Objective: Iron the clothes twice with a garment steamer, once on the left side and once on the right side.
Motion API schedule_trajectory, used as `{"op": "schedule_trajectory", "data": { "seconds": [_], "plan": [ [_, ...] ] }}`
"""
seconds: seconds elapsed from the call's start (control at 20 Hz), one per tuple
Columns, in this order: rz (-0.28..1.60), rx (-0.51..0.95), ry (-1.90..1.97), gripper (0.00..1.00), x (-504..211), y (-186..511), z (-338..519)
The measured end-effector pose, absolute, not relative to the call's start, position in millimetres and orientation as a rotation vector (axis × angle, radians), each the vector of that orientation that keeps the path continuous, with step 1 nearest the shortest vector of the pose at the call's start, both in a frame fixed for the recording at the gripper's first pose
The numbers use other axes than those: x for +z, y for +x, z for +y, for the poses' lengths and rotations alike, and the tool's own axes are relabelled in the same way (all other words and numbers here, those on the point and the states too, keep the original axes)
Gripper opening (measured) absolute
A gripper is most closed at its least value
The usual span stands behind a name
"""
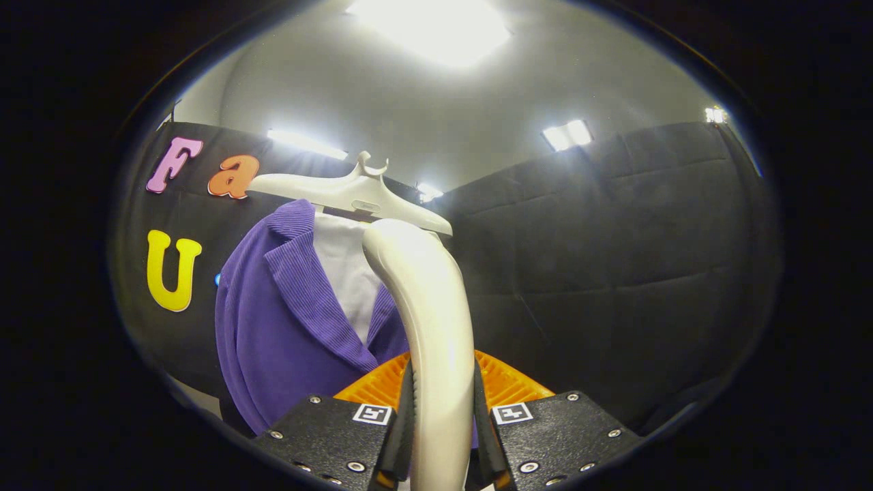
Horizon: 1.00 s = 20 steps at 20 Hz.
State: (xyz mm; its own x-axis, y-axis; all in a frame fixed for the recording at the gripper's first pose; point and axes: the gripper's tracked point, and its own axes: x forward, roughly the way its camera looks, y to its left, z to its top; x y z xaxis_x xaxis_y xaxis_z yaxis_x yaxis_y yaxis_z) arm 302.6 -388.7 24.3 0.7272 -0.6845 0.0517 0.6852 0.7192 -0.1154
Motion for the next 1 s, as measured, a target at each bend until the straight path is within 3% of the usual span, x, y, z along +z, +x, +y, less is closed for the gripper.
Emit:
{"op": "schedule_trajectory", "data": {
  "seconds": [0.4,1.0],
  "plan": [
    [0.046,-0.778,-0.135,0.39,-7,350,-434],
    [0.173,-0.791,-0.133,0.39,-92,339,-435]
  ]
}}
